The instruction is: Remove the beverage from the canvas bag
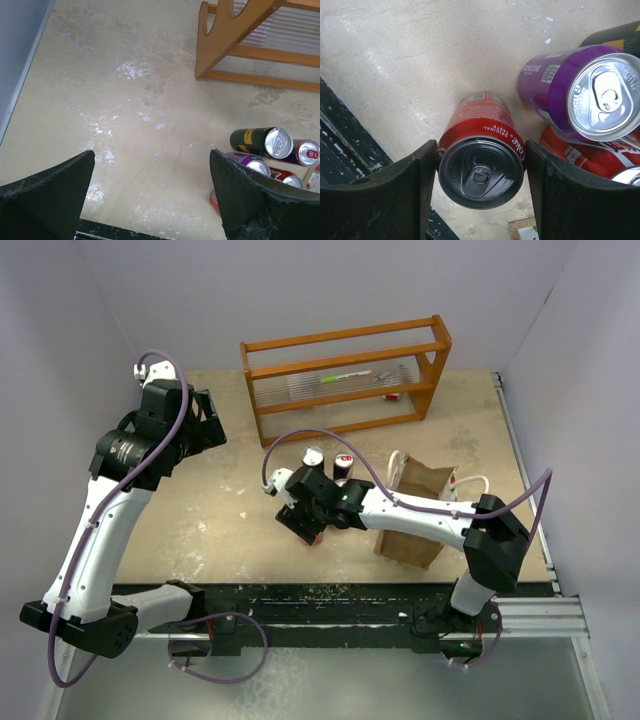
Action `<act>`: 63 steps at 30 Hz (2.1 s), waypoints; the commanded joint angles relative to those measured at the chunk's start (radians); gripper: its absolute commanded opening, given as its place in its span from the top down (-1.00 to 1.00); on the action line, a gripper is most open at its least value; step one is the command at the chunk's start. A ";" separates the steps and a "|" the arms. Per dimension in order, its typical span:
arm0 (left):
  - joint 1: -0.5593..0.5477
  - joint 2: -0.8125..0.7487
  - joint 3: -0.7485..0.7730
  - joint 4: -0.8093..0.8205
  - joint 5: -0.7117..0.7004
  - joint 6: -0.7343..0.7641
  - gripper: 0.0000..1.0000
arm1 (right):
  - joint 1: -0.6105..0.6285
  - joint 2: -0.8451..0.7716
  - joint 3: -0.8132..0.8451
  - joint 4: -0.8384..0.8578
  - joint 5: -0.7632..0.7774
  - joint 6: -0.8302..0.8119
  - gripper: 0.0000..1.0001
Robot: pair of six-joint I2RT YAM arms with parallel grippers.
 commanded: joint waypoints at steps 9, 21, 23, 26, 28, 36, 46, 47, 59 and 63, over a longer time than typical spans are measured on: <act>0.009 -0.002 0.022 0.011 0.012 -0.001 -0.98 | 0.014 -0.003 0.000 0.060 0.022 -0.007 0.73; 0.009 -0.010 0.019 0.001 0.011 -0.001 -0.98 | 0.017 -0.047 0.021 0.059 0.030 0.010 -0.72; 0.009 -0.012 0.016 0.001 0.014 -0.003 -0.98 | 0.017 -0.057 0.029 0.052 0.028 0.010 -0.84; 0.009 -0.011 0.011 0.002 0.020 -0.006 -0.98 | 0.017 -0.076 0.040 0.040 0.026 0.011 -0.94; 0.009 -0.011 0.010 0.003 0.024 -0.007 -0.98 | 0.017 -0.094 0.050 0.031 0.029 0.013 -0.97; 0.009 -0.011 0.003 0.006 0.030 -0.012 -0.98 | 0.017 -0.246 0.089 0.005 0.092 0.060 -1.00; 0.008 -0.009 -0.012 0.014 0.047 -0.034 -0.98 | -0.168 -0.513 0.161 -0.173 0.355 0.255 -1.00; 0.009 -0.009 -0.016 0.018 0.049 -0.036 -0.98 | -0.204 -0.539 0.155 -0.206 0.361 0.300 -1.00; 0.009 -0.007 -0.040 0.026 0.063 -0.067 -0.98 | -0.557 -0.620 0.047 -0.679 0.317 0.722 -0.98; 0.009 0.000 -0.044 0.030 0.071 -0.073 -0.98 | -0.624 -0.612 -0.044 -0.646 0.175 0.710 -0.64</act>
